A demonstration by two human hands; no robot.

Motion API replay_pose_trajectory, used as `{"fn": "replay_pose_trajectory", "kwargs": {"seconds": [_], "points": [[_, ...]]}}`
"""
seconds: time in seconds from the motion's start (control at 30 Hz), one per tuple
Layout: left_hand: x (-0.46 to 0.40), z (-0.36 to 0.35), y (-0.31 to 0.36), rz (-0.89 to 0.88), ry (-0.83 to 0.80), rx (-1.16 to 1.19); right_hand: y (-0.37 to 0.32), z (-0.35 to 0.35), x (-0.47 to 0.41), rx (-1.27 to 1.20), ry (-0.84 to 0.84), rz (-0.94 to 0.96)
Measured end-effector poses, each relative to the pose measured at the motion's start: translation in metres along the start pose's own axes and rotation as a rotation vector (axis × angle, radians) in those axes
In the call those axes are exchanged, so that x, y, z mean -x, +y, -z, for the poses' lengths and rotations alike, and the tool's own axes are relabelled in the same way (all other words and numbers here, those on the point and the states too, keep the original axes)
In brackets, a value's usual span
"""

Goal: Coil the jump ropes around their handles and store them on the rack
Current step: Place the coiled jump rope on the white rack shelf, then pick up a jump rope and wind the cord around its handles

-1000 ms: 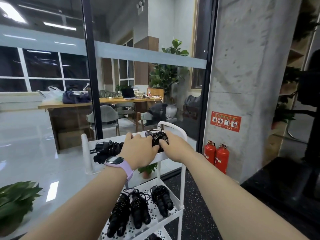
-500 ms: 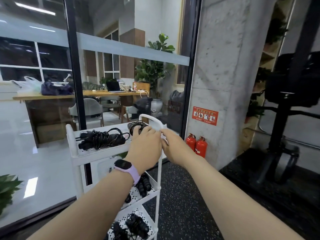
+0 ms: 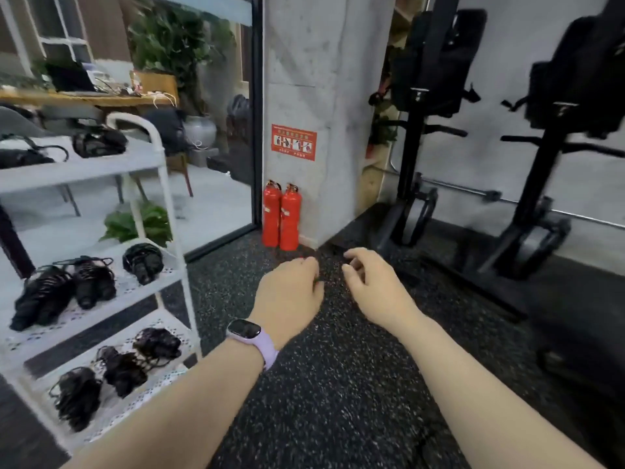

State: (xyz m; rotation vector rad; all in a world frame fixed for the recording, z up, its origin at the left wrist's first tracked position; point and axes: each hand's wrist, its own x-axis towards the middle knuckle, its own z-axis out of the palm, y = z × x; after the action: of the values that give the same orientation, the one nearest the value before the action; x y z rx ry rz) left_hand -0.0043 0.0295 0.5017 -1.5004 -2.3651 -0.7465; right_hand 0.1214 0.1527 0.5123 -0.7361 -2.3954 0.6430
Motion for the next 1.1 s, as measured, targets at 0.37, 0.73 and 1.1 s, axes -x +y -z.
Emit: {"fn": "replay_pose_trajectory", "kwargs": {"seconds": [0.37, 0.73, 1.1], "points": [[0.099, -0.231, 0.039, 0.058, -0.265, 0.143, 0.229, -0.055, 0.165, -0.063, 0.016, -0.389], [0.187, -0.447, 0.054, 0.078, -0.521, 0.086, 0.41, -0.158, 0.302, -0.053, -0.071, -0.765], [0.298, -0.568, 0.048, 0.196, -0.827, 0.025, 0.478, -0.27, 0.392, -0.043, -0.394, -1.025]]}}
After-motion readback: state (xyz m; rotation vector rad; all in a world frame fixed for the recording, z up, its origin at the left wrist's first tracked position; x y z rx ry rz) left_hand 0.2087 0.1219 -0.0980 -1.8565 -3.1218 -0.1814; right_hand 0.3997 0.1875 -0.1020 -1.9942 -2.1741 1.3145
